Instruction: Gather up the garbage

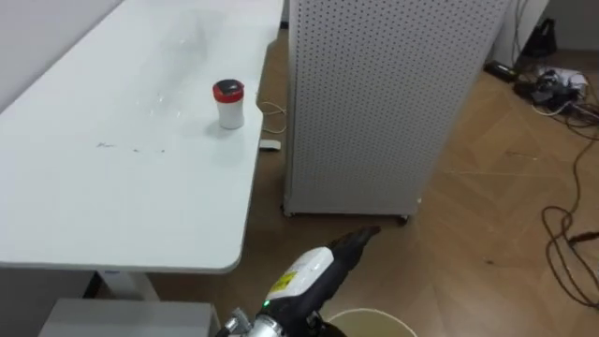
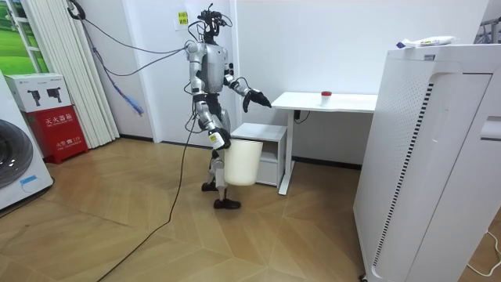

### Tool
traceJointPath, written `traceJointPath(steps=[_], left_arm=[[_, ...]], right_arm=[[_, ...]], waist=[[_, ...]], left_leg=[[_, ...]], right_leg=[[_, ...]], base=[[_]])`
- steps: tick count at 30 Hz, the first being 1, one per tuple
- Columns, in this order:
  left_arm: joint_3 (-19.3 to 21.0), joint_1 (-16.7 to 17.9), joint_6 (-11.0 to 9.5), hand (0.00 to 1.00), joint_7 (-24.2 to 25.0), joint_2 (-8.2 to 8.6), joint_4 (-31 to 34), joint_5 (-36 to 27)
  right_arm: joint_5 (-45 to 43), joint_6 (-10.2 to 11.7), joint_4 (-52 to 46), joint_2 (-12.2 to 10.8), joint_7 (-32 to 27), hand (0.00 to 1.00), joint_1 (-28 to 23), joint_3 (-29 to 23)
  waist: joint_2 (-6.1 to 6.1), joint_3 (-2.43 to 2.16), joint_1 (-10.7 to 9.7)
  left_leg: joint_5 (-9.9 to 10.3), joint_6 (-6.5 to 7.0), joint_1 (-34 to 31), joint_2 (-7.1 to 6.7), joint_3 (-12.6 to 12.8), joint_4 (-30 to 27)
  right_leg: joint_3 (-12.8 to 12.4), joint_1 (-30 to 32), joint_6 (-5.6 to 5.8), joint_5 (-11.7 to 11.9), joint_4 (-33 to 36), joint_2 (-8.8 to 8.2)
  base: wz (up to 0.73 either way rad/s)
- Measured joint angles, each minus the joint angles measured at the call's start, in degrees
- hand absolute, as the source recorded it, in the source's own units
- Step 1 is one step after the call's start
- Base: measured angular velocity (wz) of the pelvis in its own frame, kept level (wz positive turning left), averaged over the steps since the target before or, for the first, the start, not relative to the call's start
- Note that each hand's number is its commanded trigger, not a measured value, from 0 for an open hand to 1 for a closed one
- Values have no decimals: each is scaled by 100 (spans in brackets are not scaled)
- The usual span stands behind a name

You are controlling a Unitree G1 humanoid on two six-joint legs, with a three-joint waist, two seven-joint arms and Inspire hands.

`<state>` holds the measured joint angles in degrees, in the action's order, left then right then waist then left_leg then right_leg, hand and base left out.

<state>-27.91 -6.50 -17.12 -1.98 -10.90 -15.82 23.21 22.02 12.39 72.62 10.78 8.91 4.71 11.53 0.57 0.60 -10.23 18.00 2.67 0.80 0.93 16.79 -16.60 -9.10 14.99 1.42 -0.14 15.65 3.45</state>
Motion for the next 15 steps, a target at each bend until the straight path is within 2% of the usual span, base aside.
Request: traceJointPath(steps=[1,2,3,4,5,6,8,10,12,13,15], left_arm=[[60,18,0,0,-20,-2,69,0],[154,39,-2,0,-106,-5,185,-8],[233,57,-3,0,-166,44,246,-3],[253,57,-3,0,-176,108,257,-4],[277,84,-3,0,-178,213,362,-14],[331,132,-3,0,-179,269,549,-21],[450,136,-15,0,-191,234,862,-128],[664,162,-86,0,-300,200,1055,-112],[927,268,-110,0,-495,143,1193,-103],[1047,306,-111,0,-584,106,1260,-101],[1213,306,-117,0,-744,81,1327,-108]], right_arm=[[0,-1,-13,-8,0,100,-25,0],[2,-17,0,-42,-3,100,-50,-11],[15,-39,-3,-85,-17,100,-99,-118],[19,-40,-3,-87,-33,100,-133,-171],[10,-39,55,-47,-81,100,-167,-225],[-40,-32,156,-19,-89,100,-168,-208],[-105,-36,220,-47,-137,100,-157,-94],[-181,-40,219,-85,-178,100,-148,-95],[-239,-41,219,-101,-181,100,-145,-99],[-239,-41,219,-117,-187,100,-166,-113],[-240,-46,219,-115,-199,100,-214,-156]], waist=[[-9,-5,40],[-20,-4,171],[-38,2,299],[-60,14,345],[-83,16,470],[-103,12,579],[-79,10,643],[-65,11,724],[-82,3,746],[-70,4,723],[-52,0,695]], left_leg=[[-8,15,19,29,139,29],[-7,51,113,169,522,180],[-4,56,292,233,913,337],[-12,43,385,240,1044,405],[-18,32,531,234,1261,501],[-6,9,593,225,1407,499],[-6,-28,588,208,1414,467],[-37,-71,518,186,1300,394],[-48,-84,446,198,737,310],[-51,-90,461,208,566,310],[-66,-116,473,229,492,312]], right_leg=[[66,-34,-21,107,-123,8],[557,-101,-159,242,-254,3],[1311,-142,-348,-178,261,-143],[1623,-238,-328,-435,525,-247],[1921,-429,-252,-834,928,-466],[1953,-623,-126,-1052,1080,-667],[1898,-803,-6,-1140,870,-775],[1884,-838,-8,-1140,560,-730],[1863,-911,-67,-1101,393,-638],[1870,-945,-78,-1095,384,-610],[1888,-1012,-106,-1072,270,-574]], base=[[-83],[-86],[-76],[-55],[-46],[-46],[-20],[-16],[-21],[-5],[6]])
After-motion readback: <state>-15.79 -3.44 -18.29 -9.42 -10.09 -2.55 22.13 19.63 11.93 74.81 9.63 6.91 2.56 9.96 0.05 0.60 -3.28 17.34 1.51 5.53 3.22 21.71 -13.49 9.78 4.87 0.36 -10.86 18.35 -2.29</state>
